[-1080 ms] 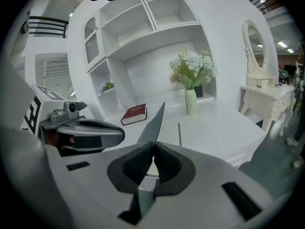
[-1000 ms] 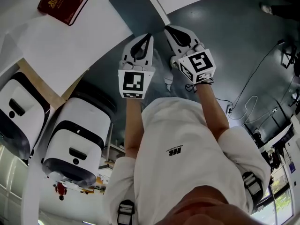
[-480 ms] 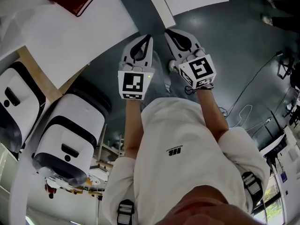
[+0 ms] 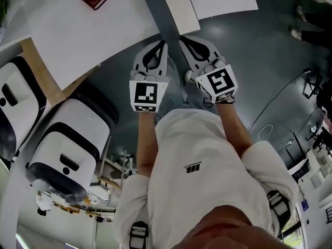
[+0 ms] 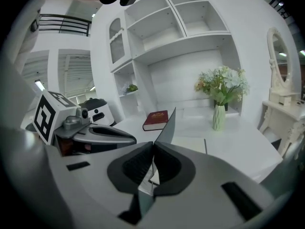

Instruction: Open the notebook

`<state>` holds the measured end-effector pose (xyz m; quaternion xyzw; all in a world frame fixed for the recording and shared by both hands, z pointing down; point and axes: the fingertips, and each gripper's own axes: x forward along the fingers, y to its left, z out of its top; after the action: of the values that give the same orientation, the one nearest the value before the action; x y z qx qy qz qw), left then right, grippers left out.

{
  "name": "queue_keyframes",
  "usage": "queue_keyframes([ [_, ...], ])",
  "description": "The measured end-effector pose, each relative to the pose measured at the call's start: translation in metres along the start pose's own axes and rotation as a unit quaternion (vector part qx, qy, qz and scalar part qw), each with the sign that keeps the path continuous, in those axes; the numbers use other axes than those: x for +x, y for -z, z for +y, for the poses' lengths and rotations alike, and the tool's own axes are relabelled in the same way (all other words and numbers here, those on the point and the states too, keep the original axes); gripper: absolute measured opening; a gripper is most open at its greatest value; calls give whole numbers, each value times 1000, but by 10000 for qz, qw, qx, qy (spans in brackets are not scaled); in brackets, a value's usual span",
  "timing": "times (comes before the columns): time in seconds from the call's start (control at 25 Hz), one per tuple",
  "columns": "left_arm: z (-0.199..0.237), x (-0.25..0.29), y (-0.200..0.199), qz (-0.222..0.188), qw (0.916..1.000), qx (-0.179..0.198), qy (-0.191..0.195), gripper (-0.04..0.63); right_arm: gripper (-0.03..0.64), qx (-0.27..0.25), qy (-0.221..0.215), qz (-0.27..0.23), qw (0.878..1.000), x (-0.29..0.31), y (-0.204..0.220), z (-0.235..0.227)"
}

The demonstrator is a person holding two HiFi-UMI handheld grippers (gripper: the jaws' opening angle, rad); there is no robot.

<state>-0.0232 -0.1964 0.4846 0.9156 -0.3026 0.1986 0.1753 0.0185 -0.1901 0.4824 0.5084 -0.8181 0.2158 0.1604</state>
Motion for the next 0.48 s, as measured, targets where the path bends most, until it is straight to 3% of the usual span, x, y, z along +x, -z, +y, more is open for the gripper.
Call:
queue_keyframes([
  [0.48, 21, -27, 7, -88, 9992, -141, -374, 0, 5, -321, -509, 4, 9982, 17, -11, 42],
])
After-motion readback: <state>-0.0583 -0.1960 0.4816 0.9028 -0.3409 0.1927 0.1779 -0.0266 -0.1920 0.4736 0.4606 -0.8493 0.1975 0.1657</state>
